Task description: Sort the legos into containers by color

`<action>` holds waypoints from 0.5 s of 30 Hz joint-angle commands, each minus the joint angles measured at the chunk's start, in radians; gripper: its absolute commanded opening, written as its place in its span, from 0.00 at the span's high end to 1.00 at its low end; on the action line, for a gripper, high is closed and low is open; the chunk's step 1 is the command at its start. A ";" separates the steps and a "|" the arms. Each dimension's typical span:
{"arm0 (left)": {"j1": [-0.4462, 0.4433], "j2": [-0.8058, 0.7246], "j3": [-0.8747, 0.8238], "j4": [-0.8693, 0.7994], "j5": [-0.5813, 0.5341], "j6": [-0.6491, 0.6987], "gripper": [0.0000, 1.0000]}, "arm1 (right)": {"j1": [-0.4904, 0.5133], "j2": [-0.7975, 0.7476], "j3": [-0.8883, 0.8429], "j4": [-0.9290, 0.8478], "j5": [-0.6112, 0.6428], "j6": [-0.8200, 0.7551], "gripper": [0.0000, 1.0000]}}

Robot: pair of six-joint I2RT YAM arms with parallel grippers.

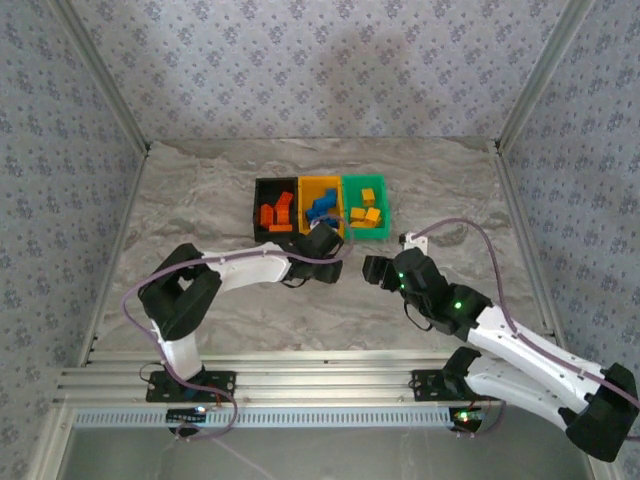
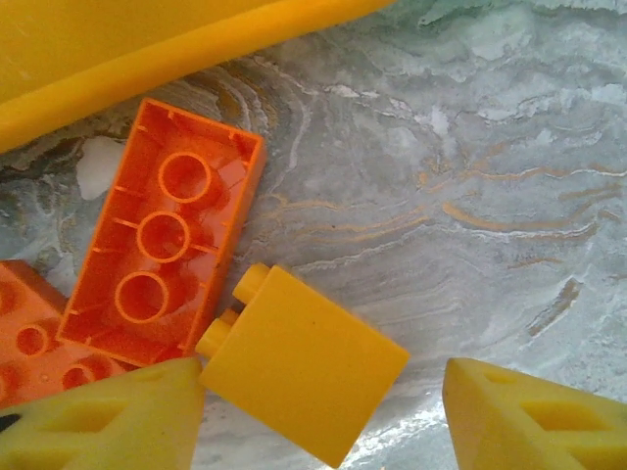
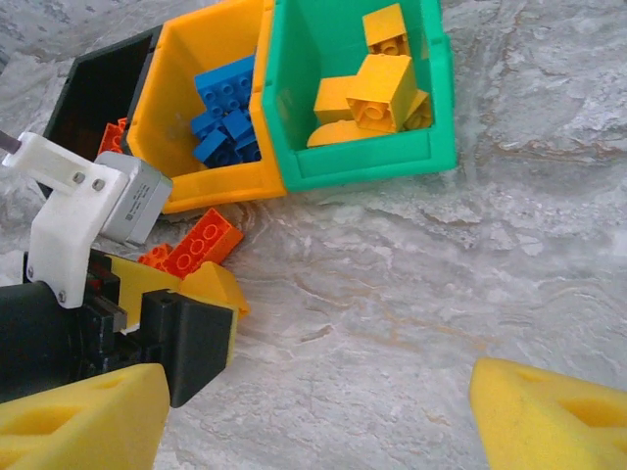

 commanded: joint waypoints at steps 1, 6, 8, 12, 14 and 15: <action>-0.017 0.017 0.038 0.036 0.078 0.019 0.40 | -0.016 -0.031 -0.011 -0.055 0.035 0.005 0.18; -0.055 -0.002 0.034 0.090 0.130 0.019 0.43 | -0.048 -0.053 -0.025 -0.056 0.011 -0.001 0.17; -0.055 -0.003 0.046 0.064 0.080 0.013 0.41 | -0.058 -0.055 -0.031 -0.049 0.003 0.002 0.17; -0.040 0.027 0.074 0.001 0.009 0.027 0.26 | -0.066 -0.056 -0.043 -0.036 -0.006 0.006 0.17; -0.038 0.049 0.083 -0.002 0.009 0.041 0.25 | -0.069 -0.058 -0.046 -0.038 -0.007 0.006 0.17; -0.038 0.063 0.092 -0.007 0.009 0.050 0.25 | -0.068 -0.062 -0.048 -0.041 -0.008 0.007 0.17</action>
